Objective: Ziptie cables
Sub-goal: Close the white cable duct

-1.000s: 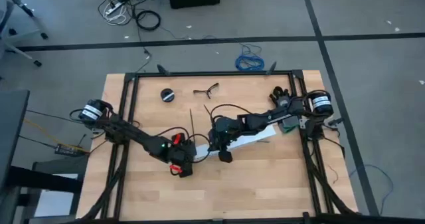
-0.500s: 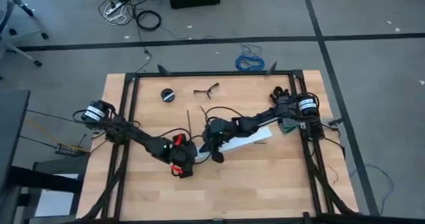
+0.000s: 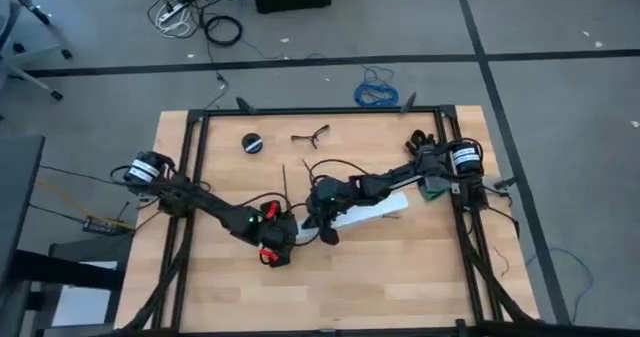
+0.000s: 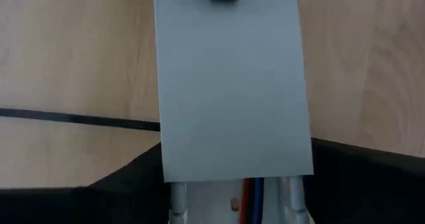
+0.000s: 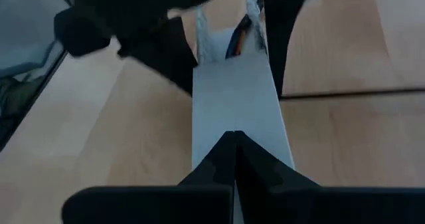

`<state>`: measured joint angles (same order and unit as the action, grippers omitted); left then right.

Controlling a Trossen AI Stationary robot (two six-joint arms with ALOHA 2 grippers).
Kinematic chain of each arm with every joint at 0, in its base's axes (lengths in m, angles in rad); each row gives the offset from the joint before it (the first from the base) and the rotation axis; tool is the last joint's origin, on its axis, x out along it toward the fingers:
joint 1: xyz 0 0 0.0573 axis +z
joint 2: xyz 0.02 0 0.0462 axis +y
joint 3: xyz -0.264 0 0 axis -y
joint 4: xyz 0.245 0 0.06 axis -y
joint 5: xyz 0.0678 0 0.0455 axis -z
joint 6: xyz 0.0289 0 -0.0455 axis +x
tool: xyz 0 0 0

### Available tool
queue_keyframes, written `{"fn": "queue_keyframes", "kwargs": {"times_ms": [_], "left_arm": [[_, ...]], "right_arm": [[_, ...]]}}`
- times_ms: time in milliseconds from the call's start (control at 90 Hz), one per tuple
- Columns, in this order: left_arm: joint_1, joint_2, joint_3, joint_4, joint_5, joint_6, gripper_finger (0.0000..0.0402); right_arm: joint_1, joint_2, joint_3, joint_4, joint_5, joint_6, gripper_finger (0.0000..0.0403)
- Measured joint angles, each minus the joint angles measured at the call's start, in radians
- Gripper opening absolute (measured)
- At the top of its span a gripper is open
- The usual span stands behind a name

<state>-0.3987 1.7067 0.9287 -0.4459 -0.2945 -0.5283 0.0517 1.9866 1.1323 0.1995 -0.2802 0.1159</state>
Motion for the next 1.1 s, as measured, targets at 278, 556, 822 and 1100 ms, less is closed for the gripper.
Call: {"fn": "queue_keyframes", "kwargs": {"times_ms": [278, 556, 822, 1100], "left_arm": [[-0.002, -0.002, 0.000, -0.009, -0.004, 0.001, 0.0239], [-0.002, -0.004, -0.002, -0.011, -0.006, -0.003, 0.0239], [-0.002, -0.004, -0.003, -0.002, -0.017, -0.016, 0.0239], [-0.001, -0.002, -0.002, 0.017, -0.034, -0.024, 0.0239]], "right_arm": [[0.000, -0.095, -0.003, -0.191, 0.055, -0.036, 0.0000], [-0.001, -0.023, -0.016, -0.043, 0.005, -0.006, 0.0000], [-0.002, 0.038, -0.013, 0.124, -0.039, 0.014, 0.0000], [0.000, -0.047, -0.015, 0.036, -0.026, -0.019, 0.0000]]}}
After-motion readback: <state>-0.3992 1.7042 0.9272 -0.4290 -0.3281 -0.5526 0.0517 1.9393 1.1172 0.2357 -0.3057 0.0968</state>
